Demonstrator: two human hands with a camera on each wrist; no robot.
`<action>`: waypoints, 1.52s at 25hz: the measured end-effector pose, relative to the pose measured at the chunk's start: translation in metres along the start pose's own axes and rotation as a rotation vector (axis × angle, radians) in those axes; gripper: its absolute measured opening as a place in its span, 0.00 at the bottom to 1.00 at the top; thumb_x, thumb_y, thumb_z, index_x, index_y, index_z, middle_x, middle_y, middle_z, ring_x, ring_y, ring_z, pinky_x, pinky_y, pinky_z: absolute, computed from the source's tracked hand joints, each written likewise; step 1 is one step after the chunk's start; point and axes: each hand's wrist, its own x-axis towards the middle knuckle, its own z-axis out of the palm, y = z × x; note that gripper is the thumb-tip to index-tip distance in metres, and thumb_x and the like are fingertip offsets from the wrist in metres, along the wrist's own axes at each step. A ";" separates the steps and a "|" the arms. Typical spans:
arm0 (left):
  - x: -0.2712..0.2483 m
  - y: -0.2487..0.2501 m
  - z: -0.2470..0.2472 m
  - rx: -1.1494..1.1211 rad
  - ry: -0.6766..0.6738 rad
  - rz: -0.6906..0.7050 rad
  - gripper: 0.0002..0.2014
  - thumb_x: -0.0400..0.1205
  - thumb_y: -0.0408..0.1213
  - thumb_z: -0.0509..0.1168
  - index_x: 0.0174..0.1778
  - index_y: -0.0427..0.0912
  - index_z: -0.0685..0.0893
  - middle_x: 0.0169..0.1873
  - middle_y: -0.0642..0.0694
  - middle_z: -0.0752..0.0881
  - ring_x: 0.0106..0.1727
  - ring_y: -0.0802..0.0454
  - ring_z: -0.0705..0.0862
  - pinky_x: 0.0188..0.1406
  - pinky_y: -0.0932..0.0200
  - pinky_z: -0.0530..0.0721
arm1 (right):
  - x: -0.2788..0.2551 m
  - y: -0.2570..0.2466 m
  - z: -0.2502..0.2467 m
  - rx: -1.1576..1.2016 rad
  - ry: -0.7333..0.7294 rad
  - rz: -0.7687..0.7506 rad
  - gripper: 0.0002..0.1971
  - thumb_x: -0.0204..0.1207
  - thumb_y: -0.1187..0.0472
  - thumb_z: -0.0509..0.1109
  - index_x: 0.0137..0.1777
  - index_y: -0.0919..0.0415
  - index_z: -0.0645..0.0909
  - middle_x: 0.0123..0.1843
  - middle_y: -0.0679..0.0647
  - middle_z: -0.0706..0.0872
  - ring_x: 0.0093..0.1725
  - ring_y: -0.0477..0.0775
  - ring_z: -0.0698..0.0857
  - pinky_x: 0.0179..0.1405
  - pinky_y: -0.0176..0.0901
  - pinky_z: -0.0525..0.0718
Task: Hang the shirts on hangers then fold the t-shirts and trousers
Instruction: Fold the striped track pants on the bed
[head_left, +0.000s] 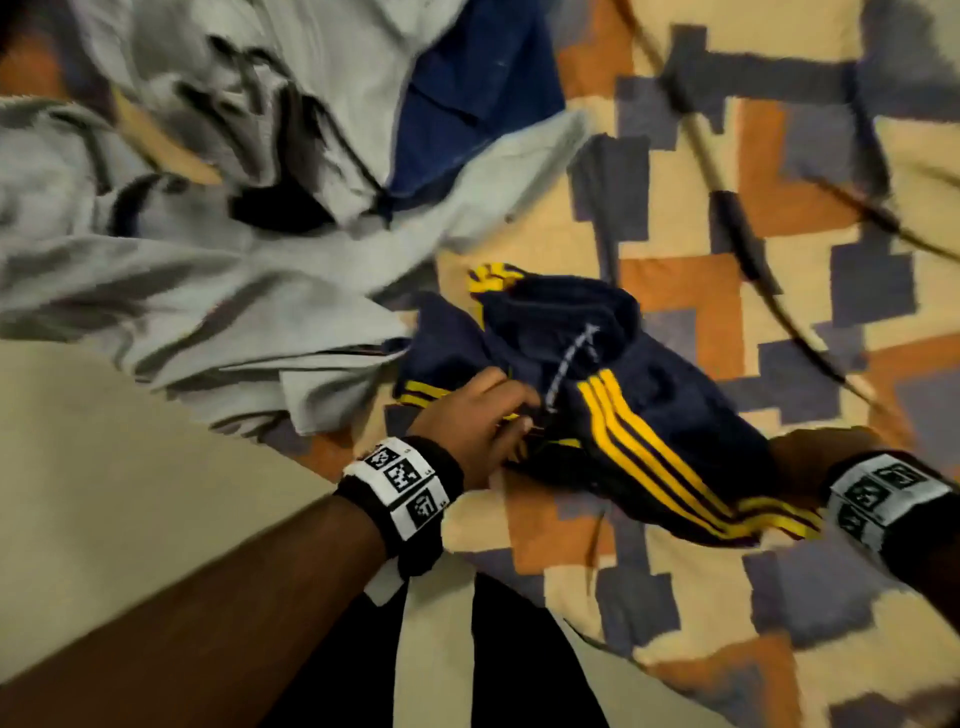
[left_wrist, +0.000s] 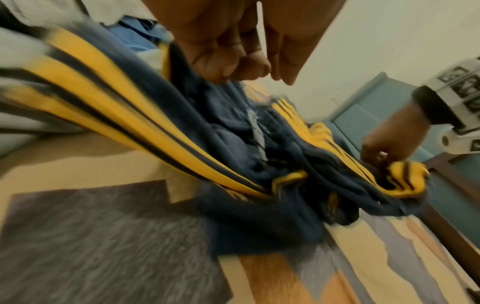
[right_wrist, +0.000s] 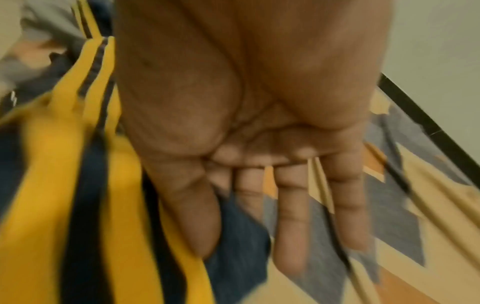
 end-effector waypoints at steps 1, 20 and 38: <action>0.009 0.009 0.014 0.023 -0.031 -0.022 0.17 0.78 0.49 0.55 0.57 0.48 0.82 0.50 0.43 0.80 0.47 0.41 0.84 0.40 0.52 0.84 | 0.002 0.023 0.030 -0.024 -0.020 0.063 0.19 0.80 0.39 0.57 0.67 0.42 0.76 0.64 0.49 0.85 0.63 0.55 0.83 0.61 0.46 0.80; 0.145 0.083 0.090 0.468 0.013 -0.223 0.15 0.83 0.54 0.59 0.51 0.47 0.80 0.48 0.44 0.86 0.53 0.40 0.83 0.55 0.46 0.77 | 0.021 -0.045 0.062 1.150 0.877 -0.054 0.15 0.81 0.58 0.65 0.66 0.54 0.78 0.65 0.58 0.75 0.63 0.66 0.77 0.55 0.56 0.81; 0.088 0.233 -0.023 0.057 -0.179 -0.180 0.08 0.81 0.30 0.63 0.46 0.37 0.88 0.34 0.42 0.88 0.35 0.45 0.86 0.44 0.52 0.88 | -0.220 0.076 0.010 0.850 1.162 -0.185 0.19 0.77 0.67 0.61 0.62 0.51 0.84 0.58 0.57 0.78 0.60 0.64 0.78 0.54 0.53 0.79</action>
